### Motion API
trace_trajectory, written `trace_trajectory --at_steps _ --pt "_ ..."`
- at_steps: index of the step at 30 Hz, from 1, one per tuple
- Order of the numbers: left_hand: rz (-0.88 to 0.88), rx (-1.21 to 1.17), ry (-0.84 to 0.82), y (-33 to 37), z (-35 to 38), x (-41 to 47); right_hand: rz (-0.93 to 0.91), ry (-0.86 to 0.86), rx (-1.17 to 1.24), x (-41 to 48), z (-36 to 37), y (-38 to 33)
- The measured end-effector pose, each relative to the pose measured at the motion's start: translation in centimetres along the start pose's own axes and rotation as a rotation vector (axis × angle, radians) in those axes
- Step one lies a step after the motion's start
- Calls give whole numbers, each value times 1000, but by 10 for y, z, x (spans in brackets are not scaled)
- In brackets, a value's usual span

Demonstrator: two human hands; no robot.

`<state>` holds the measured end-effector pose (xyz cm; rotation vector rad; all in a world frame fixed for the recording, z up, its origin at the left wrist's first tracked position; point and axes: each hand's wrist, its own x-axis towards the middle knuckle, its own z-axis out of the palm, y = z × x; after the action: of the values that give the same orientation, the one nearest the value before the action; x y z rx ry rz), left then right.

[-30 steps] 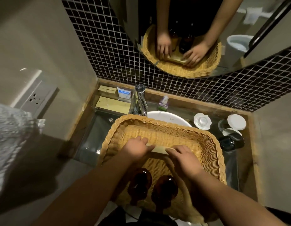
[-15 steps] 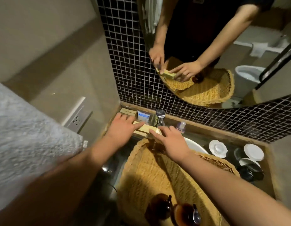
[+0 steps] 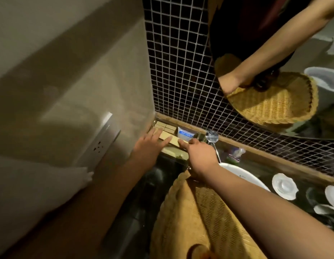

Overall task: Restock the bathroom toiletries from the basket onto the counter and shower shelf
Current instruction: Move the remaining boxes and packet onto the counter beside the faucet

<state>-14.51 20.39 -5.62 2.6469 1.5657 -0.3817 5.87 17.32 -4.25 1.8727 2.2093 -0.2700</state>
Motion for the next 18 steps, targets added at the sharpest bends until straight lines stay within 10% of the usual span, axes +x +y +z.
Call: trace_trajectory --at_steps 18 --pt "-113 -210 -135 7 60 22 -8 -93 13 48 19 -11"
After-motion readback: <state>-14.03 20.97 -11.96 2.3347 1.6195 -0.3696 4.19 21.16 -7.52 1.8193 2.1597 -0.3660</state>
